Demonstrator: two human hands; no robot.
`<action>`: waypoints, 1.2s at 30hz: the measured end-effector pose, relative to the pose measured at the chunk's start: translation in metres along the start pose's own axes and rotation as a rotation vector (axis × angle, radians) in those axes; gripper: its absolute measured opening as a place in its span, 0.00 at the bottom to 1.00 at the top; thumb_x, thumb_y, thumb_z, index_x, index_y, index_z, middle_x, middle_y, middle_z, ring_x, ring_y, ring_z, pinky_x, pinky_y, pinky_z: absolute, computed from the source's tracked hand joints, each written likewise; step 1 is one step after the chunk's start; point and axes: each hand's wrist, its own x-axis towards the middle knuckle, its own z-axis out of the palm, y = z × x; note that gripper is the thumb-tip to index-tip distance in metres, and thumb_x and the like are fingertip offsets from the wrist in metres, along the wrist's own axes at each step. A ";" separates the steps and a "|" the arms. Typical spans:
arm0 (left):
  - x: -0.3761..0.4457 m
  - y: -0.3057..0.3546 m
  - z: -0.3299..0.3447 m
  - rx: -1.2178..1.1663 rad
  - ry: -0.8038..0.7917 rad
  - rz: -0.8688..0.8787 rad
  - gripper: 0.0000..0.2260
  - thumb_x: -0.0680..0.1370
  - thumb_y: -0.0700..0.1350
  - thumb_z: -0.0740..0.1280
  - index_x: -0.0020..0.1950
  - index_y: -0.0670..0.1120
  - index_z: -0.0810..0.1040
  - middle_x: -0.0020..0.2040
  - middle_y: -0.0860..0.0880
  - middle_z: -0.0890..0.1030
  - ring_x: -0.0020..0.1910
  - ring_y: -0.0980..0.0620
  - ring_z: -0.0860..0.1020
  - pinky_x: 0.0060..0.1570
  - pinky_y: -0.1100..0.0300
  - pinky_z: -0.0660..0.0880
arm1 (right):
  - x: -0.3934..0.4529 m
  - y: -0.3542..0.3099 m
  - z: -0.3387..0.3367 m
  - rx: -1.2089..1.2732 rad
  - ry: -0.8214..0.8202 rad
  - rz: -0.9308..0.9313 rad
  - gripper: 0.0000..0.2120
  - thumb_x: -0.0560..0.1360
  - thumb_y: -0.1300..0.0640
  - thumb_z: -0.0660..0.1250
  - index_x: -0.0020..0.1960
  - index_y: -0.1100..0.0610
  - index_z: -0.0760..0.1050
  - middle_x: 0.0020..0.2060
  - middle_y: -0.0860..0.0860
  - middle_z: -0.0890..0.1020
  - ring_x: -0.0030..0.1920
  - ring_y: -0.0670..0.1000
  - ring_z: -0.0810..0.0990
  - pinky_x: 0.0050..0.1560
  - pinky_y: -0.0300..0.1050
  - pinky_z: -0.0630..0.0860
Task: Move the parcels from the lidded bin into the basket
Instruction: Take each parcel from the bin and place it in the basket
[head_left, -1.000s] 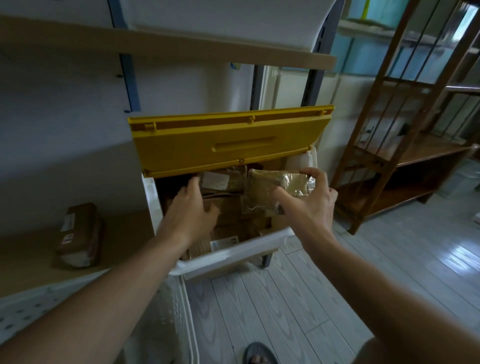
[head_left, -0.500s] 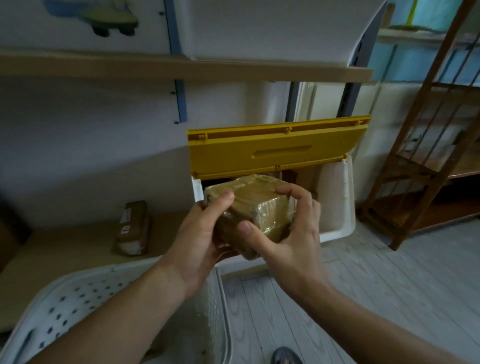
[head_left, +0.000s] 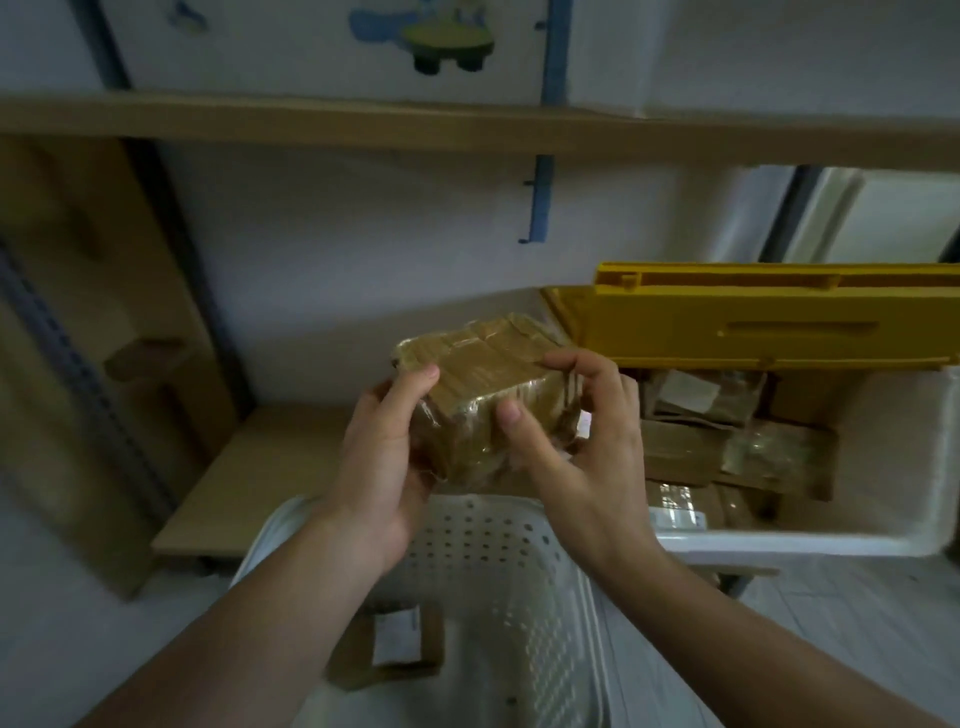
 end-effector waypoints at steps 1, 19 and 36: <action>0.002 0.002 -0.007 -0.010 0.045 0.020 0.28 0.72 0.54 0.75 0.69 0.46 0.77 0.61 0.42 0.83 0.59 0.42 0.83 0.55 0.44 0.81 | 0.002 0.001 0.009 0.030 0.000 0.008 0.21 0.70 0.35 0.68 0.60 0.40 0.72 0.58 0.45 0.70 0.56 0.40 0.74 0.50 0.45 0.83; 0.029 0.012 -0.075 0.322 0.125 0.252 0.12 0.78 0.42 0.70 0.60 0.46 0.77 0.51 0.48 0.87 0.52 0.49 0.86 0.53 0.50 0.82 | 0.038 0.035 0.079 0.527 -0.248 0.764 0.16 0.80 0.44 0.65 0.63 0.49 0.73 0.57 0.53 0.83 0.54 0.56 0.85 0.54 0.63 0.82; 0.043 0.003 -0.088 0.674 0.224 0.412 0.14 0.78 0.49 0.70 0.61 0.53 0.72 0.52 0.53 0.81 0.49 0.61 0.82 0.48 0.63 0.82 | 0.049 0.036 0.074 0.467 -0.190 0.659 0.13 0.84 0.46 0.59 0.56 0.50 0.79 0.54 0.55 0.84 0.51 0.56 0.84 0.32 0.47 0.79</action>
